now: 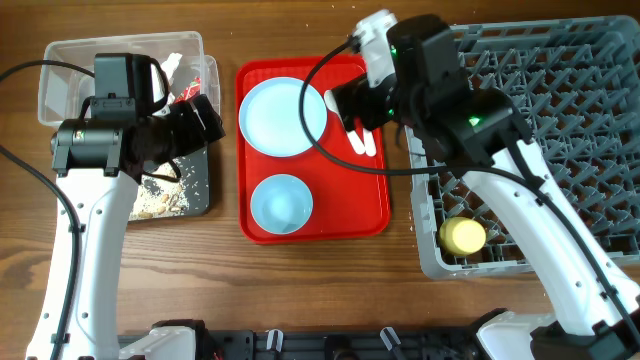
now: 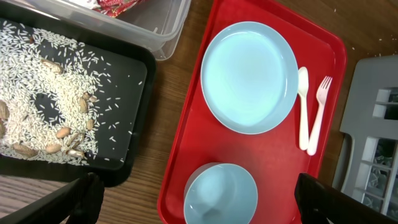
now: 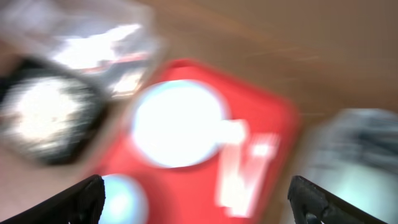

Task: Sort waste into correct bins and load items into the dishwasher rack
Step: 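Grasp the blue bowl rim with the right gripper, then place the blue bowl into the dish rack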

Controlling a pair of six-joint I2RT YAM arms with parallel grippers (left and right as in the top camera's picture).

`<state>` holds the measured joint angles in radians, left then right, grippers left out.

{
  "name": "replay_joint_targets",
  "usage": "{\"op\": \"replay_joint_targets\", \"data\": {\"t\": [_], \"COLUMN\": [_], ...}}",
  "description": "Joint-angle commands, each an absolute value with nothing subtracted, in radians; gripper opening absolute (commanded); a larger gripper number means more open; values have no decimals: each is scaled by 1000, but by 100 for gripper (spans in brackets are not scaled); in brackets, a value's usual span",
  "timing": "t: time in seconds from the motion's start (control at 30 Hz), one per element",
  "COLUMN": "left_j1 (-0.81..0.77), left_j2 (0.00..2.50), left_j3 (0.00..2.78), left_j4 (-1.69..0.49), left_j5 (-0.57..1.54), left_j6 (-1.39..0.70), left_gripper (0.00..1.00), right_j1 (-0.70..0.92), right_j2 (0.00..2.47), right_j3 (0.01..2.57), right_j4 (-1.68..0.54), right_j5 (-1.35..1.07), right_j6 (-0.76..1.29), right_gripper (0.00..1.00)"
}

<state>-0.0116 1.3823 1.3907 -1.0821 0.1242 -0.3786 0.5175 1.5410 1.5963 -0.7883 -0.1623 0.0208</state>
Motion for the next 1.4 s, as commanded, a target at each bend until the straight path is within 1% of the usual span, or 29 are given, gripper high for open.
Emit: {"op": "replay_joint_targets", "data": {"t": [0.0,0.07,0.1,0.13,0.17,0.23,0.33,0.43,0.5,0.53,0.63,0.8,0.87,0.97,1.03,1.1,1.13,1.23,1.33,1.37], "left_j1": [-8,-8,-8,-8,-8,-8,-8,-8,-8,-8,-8,-8,-8,-8,-8,-8,-8,-8,-8,-8], "left_j2": [1388,1388,1388,1388,1388,1388,1388,1388,1388,1388,1388,1388,1388,1388,1388,1388,1388,1388,1388,1388], "left_j3": [1401,1401,1401,1401,1401,1401,1401,1401,1401,1401,1401,1401,1401,1401,1401,1401,1401,1401,1401,1401], "left_j4": [-1082,-1082,-1082,-1082,-1082,-1082,-1082,-1082,-1082,-1082,-1082,-1082,-1082,-1082,-1082,-1082,-1082,-1082,-1082,-1082], "left_j5": [118,118,118,118,118,118,118,118,118,118,118,118,118,118,118,118,118,118,118,118], "left_j6": [-371,-370,-371,-371,-370,-371,-370,-370,-371,-370,-371,-370,-371,-371,-371,-370,-371,-370,-370,-370], "left_gripper": [100,100,100,100,100,100,100,100,100,100,100,100,100,100,100,100,100,100,100,100], "right_j1": [584,635,667,692,711,754,789,794,794,793,791,730,668,600,570,568,568,568,568,568], "right_j2": [1618,1658,1687,1712,1736,1798,1895,1964,1987,1988,1977,1862,1697,1458,1267,1164,1108,1097,1247,1298], "right_j3": [1514,1454,1416,1391,1376,1356,1344,1337,1335,1335,1335,1342,1364,1380,1380,1380,1380,1379,1379,1379], "right_j4": [-776,-773,-778,-780,-780,-778,-779,-783,-783,-780,-771,-812,-898,-1005,-1099,-1174,-1237,-1386,-1462,-1455], "right_j5": [-507,-394,-301,-254,-228,-170,-131,-131,-130,-130,-115,-107,-32,140,342,506,633,920,1112,1164], "right_j6": [229,368,492,562,603,656,693,717,733,734,734,702,681,682,684,716,756,788,770,715], "right_gripper": [86,72,64,64,60,59,52,36,24,17,4,4,4,4,4,4,4,4,4,4]}}
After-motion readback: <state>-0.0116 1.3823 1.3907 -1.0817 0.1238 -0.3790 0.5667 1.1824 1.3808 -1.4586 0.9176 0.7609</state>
